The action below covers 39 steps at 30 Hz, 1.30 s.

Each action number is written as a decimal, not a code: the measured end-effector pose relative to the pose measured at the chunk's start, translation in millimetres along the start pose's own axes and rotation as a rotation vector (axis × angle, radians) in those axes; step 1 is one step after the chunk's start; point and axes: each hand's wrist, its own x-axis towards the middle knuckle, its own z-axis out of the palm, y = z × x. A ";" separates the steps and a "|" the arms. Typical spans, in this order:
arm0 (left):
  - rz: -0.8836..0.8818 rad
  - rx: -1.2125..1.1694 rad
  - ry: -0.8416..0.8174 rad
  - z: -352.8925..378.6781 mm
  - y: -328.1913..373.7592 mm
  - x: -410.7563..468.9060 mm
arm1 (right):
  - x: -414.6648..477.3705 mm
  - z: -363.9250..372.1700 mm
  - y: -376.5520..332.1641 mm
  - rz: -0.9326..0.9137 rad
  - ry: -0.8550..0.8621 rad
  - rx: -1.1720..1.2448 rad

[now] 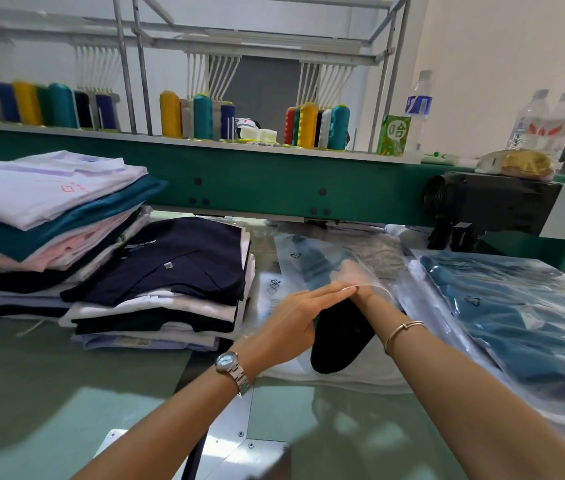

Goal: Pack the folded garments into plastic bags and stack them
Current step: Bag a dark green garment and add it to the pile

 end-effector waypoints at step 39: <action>-0.087 0.295 -0.210 24.8 -60.6 -81.6 | -43.0 72.3 68.5 -0.357 -0.371 -0.790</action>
